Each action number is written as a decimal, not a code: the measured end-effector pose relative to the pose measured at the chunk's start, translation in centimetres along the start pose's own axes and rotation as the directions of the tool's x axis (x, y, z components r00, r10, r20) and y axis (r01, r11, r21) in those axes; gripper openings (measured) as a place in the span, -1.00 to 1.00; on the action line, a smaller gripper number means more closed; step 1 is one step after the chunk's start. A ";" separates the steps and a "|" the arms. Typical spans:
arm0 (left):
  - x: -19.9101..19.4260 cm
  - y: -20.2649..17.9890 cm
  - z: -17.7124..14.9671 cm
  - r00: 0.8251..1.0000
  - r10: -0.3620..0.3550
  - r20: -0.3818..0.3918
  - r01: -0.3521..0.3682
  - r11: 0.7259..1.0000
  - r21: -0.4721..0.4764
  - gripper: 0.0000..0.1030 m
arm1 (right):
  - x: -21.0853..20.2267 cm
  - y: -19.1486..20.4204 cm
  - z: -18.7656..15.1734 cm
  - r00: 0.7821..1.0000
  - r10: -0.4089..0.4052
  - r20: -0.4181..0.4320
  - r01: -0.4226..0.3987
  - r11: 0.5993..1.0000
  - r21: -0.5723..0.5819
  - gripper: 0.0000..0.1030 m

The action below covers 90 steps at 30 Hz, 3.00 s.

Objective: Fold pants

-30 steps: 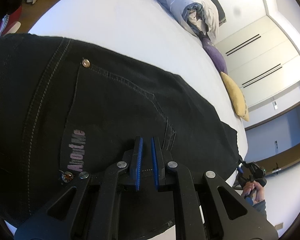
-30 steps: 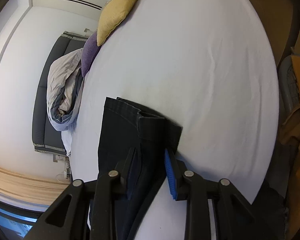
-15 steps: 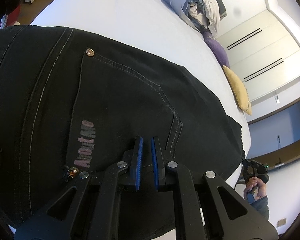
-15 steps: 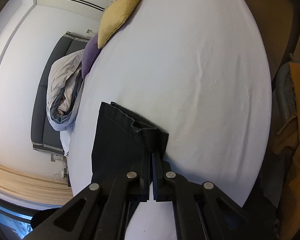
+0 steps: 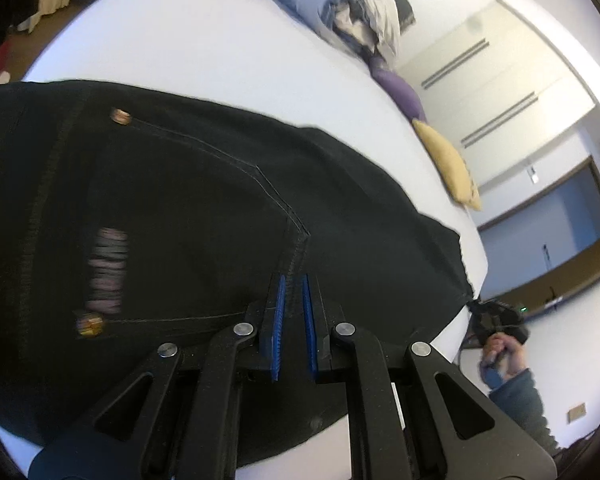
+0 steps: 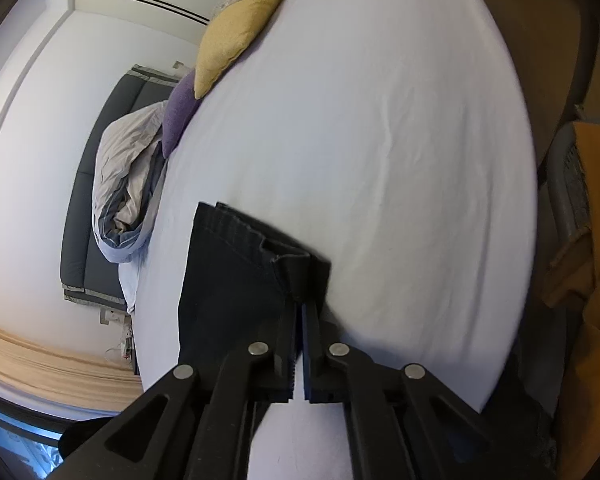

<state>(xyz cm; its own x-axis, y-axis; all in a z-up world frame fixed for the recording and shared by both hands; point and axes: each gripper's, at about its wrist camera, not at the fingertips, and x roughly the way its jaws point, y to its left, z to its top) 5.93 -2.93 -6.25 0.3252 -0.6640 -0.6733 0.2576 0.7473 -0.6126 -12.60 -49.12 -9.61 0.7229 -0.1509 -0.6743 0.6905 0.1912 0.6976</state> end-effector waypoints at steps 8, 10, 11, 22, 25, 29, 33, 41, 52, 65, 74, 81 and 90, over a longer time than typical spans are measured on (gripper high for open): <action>2.6 0.9 -0.4 0.997 -0.030 -0.076 0.027 0.999 -0.039 -0.84 | 0.1 8.9 -6.8 0.944 0.196 -0.264 -0.249 0.951 -0.185 -0.35; 2.7 1.2 -0.6 0.994 -0.046 -0.099 0.042 0.998 -0.043 -0.84 | 1.7 12.8 -9.4 0.919 0.181 -0.350 -0.293 0.908 -0.299 -0.35; 2.8 0.9 -0.7 0.993 -0.045 -0.110 0.041 0.999 -0.034 -0.84 | 2.5 14.9 -10.8 0.913 0.155 -0.377 -0.306 0.871 -0.385 -0.35; 2.1 -1.6 -1.6 0.993 0.000 -0.116 0.005 0.999 0.043 -0.84 | 6.8 15.2 -19.0 0.867 -0.317 -0.385 -0.126 0.608 -0.784 -0.78; 2.8 -3.2 -0.4 0.995 -0.044 -0.092 0.048 0.998 0.041 -0.84 | 6.1 14.9 -19.1 0.858 -0.351 -0.375 -0.119 0.574 -0.810 -0.84; 5.3 -7.5 1.6 0.986 -0.130 -0.107 0.143 0.981 0.129 -0.83 | 5.9 14.8 -18.7 0.855 -0.351 -0.381 -0.122 0.578 -0.807 -0.84; 11.0 -11.1 0.2 0.969 -0.048 -0.241 0.113 0.958 0.263 -0.83 | 3.8 17.5 -17.3 0.900 -0.288 -0.327 -0.104 0.587 -0.803 -0.57; 11.4 -9.1 -1.8 0.950 -0.111 -0.291 0.167 0.970 0.176 -0.84 | 7.7 17.9 -14.0 0.900 -0.023 -0.434 -0.311 0.663 -0.680 0.54; 10.0 -7.6 -1.9 0.949 -0.122 -0.290 0.171 0.974 0.150 -0.84 | -0.7 -1.7 5.3 0.991 0.136 -0.001 -0.134 0.976 -0.173 -0.82; 8.5 -3.5 -1.3 0.947 -0.154 -0.283 0.189 0.977 0.100 -0.84 | -1.8 -2.4 5.1 0.969 0.246 -0.002 -0.246 0.969 -0.003 0.70; 8.1 -3.2 -1.1 0.946 -0.159 -0.282 0.193 0.976 0.096 -0.84 | -0.2 -2.2 3.9 0.955 0.294 -0.035 -0.291 0.955 0.064 0.44; 8.1 -3.2 -1.1 0.946 -0.159 -0.283 0.193 0.976 0.098 -0.84 | 1.9 -1.8 4.6 0.946 0.324 -0.025 -0.319 0.940 0.119 -0.26; 7.7 -2.5 -0.6 0.943 -0.172 -0.286 0.204 0.975 0.085 -0.84 | 2.9 -0.9 4.4 0.957 0.290 0.005 -0.289 0.953 0.090 -0.83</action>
<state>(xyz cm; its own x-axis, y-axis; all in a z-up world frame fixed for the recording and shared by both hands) 7.24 -9.95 -10.17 0.0017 -0.7618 -0.6478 0.3949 0.5956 -0.6995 -11.05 -54.00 -11.12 0.8923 -0.0935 -0.4417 0.4510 0.1386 0.8817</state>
